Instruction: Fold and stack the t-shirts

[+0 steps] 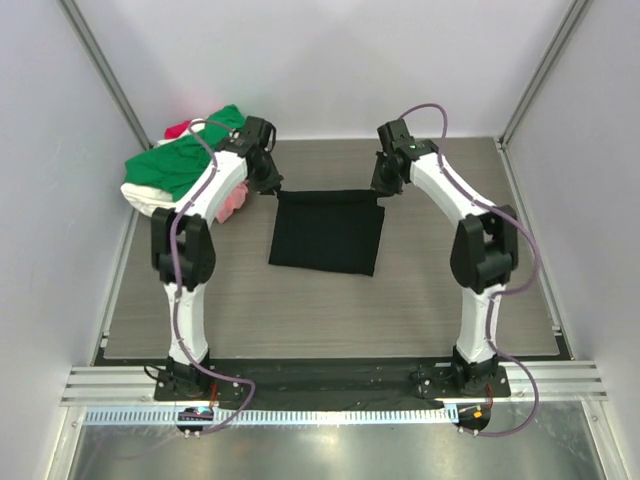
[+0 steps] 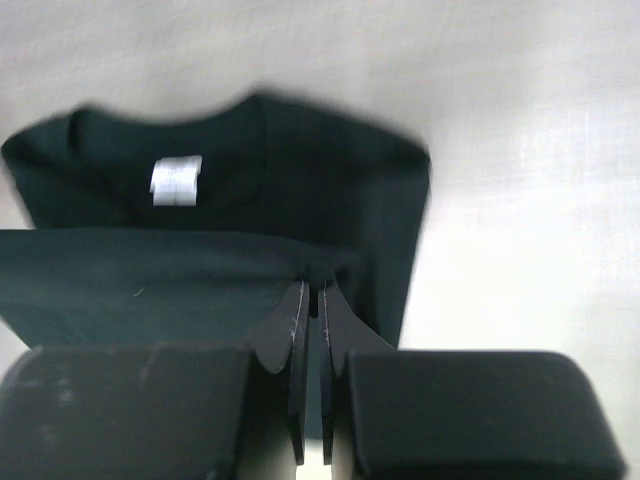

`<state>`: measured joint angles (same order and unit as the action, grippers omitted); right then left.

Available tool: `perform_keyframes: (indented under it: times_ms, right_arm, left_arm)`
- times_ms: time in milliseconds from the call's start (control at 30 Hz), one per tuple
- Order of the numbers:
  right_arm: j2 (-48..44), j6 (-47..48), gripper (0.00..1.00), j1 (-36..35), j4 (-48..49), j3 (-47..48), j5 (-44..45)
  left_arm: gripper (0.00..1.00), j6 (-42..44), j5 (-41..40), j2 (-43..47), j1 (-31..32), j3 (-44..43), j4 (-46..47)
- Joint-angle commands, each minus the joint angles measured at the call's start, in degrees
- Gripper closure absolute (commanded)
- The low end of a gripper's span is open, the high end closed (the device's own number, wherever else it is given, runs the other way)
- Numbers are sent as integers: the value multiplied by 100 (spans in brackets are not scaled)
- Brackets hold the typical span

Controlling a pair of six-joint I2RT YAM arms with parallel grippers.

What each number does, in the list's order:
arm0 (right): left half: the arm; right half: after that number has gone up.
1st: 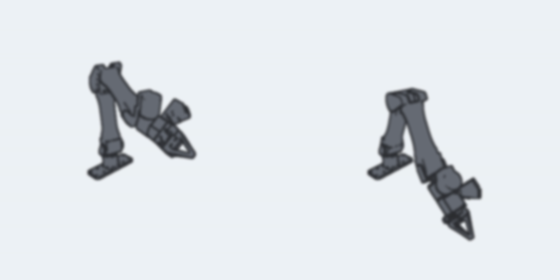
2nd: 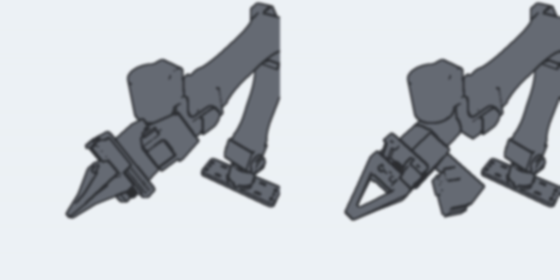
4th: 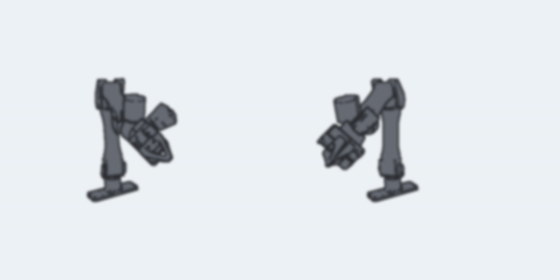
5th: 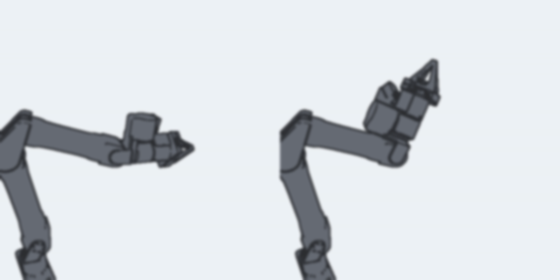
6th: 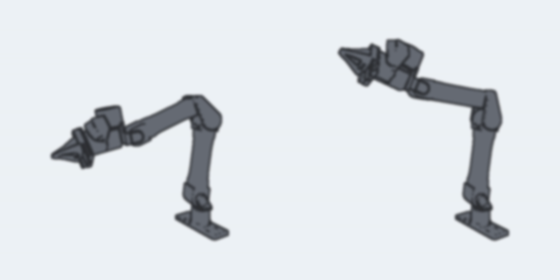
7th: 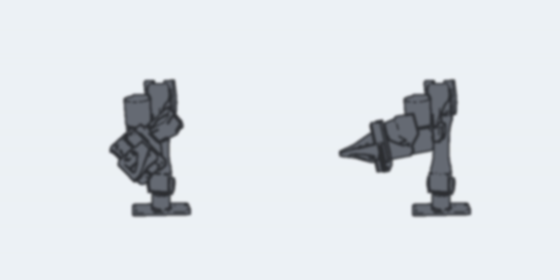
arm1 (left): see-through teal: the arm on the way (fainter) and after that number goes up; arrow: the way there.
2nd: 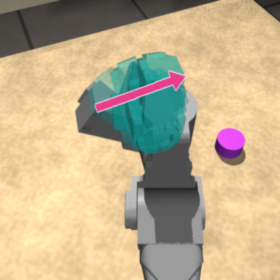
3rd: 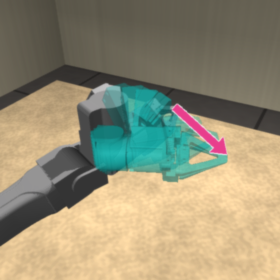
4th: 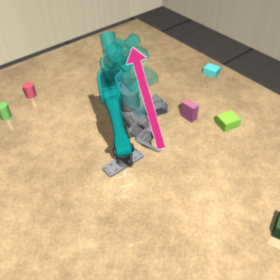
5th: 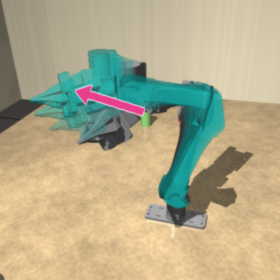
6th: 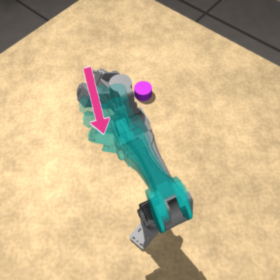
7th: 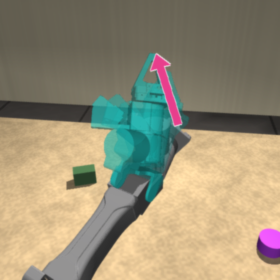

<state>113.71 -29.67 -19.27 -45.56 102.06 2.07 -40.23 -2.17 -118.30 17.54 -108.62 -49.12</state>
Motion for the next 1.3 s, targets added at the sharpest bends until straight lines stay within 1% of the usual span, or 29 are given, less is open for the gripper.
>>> perform_keyframes:
  times_ms: [0,33,67,100,133,167,200,233,267,300,333,367,400,467,500,533,567,633,700,733,800,867,900,933,1000,1067,1167,1233,1267]
  right_arm:
    - [799,-55,94,283,-347,1249,250]
    - [1063,-126,84,301,-435,1542,259]
    - [1440,-188,75,309,-662,1832,233]
    - [1643,-284,54,310,-882,2479,276]
    - [1750,-363,46,310,-1076,2738,312]
    - [1734,-425,42,310,-1295,2879,312]
    - [1603,-504,40,266,-1315,2785,356]
    - [1419,-513,40,222,-1254,2601,408]
    - [1156,-513,39,169,-1027,2339,583]
    - [666,-539,38,99,-894,1727,654]
    - [374,-583,38,-49,-771,1390,681]
    - [128,-619,38,-120,-448,1056,629]
    - [-327,-645,38,-199,-254,348,428]
    - [-656,-768,38,-454,325,-289,129]
    - [-788,-812,38,-542,494,-831,-125]
    - [-911,-864,39,-613,626,-1063,-345]
    - [-956,-926,39,-761,801,-1257,-391]
    - [-974,-961,44,-850,1004,-1811,-653]
    - [-1009,-1067,50,-886,1548,-2424,-952]
    - [-1017,-1084,51,-868,1750,-2602,-1180]
    - [-930,-1006,54,-877,2015,-2849,-1174]
    - [-764,-901,59,-851,2077,-2928,-1112]
    - [-728,-822,60,-807,2086,-3016,-1077]
    - [-701,-804,60,-781,2078,-3069,-1042]
    - [-736,-725,61,-702,2060,-3349,-831]
    - [-859,-724,61,-622,1929,-3595,-499]
    - [-1236,-724,64,-482,1762,-4149,-295]
    - [-1693,-628,64,-482,1744,-4466,-285]
    - [-1868,-567,61,-482,1735,-4502,-390]
  left_arm:
    - [78,313,443,-1016,-443,-1549,-562]
    - [72,375,620,-1777,-471,-2184,-720]
    - [61,428,909,-2132,-506,-2834,-991]
    - [56,445,981,-2527,-523,-3502,-1690]
    - [53,437,1043,-2923,-532,-4735,-2001]
    - [49,428,1096,-2909,-524,-4956,-2196]
    - [49,445,1149,-2735,-506,-4837,-2128]
    - [48,472,1114,-2446,-471,-3835,-1867]
    - [46,472,1097,-1504,-462,-2998,-1499]
    - [43,428,1070,-1068,-427,-2302,-729]
    - [41,376,1061,-585,-436,-1686,-417]
    - [39,358,1044,38,-436,-732,-205]
    - [39,340,1035,314,-418,-453,-81]
    - [41,340,1044,867,-401,188,-115]
    - [41,340,1061,1009,-383,392,-211]
    - [42,358,1087,1176,-366,577,-238]
    - [42,366,1079,1360,-313,996,-247]
    - [43,428,1079,1923,-260,1411,-212]
    - [43,454,1035,2510,-198,2077,-142]
    - [43,472,1035,2688,-198,2316,-133]
    - [43,525,974,3048,-198,2878,-132]
    - [43,551,886,3523,-190,3187,-159]
    - [43,568,859,3672,-198,3502,-159]
    - [43,569,842,3952,-198,3636,-168]
    - [43,569,815,4174,-198,3917,-185]
    - [43,569,798,4499,-198,4243,-255]
    - [43,586,798,4972,-198,4611,-360]
    - [42,586,789,5193,-198,4770,-387]
    - [42,586,763,5403,-198,4875,-431]
